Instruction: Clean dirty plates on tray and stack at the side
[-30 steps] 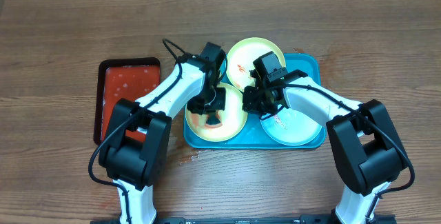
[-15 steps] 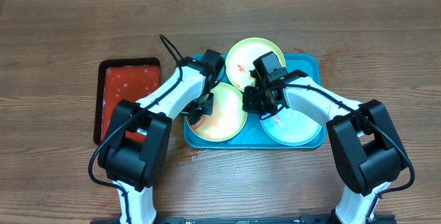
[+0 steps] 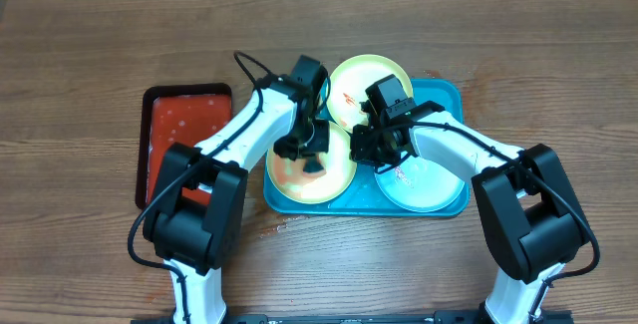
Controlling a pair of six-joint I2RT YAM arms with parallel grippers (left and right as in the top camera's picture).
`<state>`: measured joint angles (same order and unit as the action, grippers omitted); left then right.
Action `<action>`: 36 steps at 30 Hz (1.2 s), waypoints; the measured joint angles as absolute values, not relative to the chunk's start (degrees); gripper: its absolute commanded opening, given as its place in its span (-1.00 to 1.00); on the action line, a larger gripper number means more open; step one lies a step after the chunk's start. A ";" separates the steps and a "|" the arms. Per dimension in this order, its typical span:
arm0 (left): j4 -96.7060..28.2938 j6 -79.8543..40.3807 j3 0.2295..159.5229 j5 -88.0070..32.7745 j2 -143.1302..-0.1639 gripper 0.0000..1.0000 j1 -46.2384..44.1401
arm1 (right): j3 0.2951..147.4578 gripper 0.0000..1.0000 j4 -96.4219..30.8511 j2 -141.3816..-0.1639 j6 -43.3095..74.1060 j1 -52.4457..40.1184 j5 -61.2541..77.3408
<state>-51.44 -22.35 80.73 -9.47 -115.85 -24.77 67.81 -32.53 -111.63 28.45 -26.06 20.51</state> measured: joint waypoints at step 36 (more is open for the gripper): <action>-68.86 -26.65 107.42 11.35 -105.19 -0.91 -19.73 | 81.10 -0.93 -51.81 -109.65 27.14 -26.55 5.48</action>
<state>-68.86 -26.65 107.42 11.35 -105.19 -19.73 81.10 -51.81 -109.65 27.14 -26.55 5.48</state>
